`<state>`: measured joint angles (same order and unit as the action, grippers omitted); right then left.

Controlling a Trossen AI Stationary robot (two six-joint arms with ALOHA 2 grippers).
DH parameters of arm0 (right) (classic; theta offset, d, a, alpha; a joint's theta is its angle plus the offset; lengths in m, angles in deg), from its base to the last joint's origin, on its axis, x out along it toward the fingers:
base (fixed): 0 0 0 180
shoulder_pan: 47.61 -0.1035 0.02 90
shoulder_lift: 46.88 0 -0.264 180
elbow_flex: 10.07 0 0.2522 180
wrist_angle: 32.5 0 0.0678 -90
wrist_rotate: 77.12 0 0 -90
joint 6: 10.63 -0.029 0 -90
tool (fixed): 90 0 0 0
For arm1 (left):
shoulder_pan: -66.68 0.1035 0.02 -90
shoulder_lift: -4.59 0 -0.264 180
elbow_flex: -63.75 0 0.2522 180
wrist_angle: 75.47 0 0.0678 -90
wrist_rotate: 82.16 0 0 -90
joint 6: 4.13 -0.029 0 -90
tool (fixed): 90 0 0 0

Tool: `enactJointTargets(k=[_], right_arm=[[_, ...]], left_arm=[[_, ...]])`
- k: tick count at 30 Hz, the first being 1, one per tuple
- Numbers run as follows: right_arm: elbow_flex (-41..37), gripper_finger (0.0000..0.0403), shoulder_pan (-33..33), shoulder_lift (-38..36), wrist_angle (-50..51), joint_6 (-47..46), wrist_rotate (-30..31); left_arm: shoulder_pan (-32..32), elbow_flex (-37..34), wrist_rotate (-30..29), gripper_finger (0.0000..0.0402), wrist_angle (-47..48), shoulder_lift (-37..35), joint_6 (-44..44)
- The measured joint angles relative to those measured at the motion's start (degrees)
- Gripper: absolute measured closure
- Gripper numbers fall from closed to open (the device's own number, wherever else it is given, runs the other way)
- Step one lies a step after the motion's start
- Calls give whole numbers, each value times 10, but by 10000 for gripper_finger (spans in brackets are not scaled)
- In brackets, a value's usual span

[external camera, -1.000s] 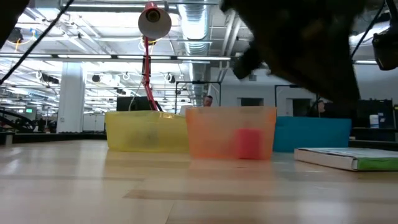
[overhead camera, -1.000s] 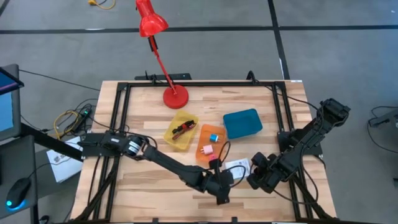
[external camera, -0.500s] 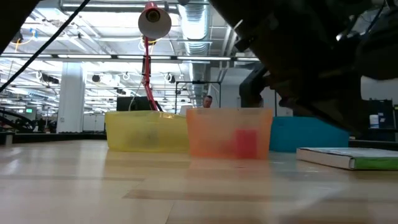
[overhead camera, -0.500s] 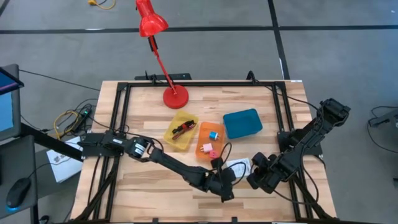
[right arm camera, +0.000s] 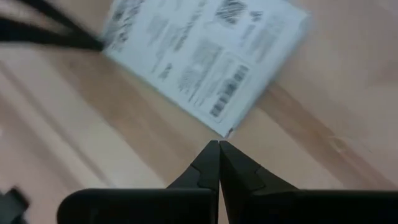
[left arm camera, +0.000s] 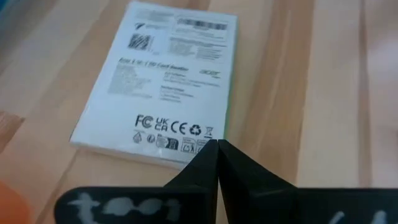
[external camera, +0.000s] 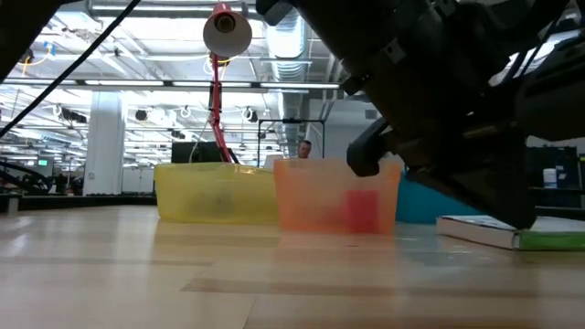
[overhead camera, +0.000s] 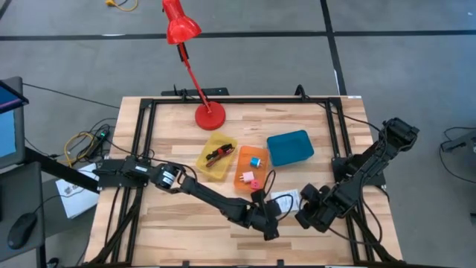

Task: Pick and place items into bin
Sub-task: Put the white card reader box into the blue bin

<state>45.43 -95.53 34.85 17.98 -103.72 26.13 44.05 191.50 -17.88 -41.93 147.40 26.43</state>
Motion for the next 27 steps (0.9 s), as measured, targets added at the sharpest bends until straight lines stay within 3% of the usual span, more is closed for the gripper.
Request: enactJointTargets(k=[7, 27], right_arm=[[0, 373, 10, 0, -18, 35, -9], [-39, 162, 64, 1, -32, 46, 6]], left_arm=[[0, 1, 19, 402, 37, -3, 15], [-19, 2, 27, 402, 64, -3, 29]])
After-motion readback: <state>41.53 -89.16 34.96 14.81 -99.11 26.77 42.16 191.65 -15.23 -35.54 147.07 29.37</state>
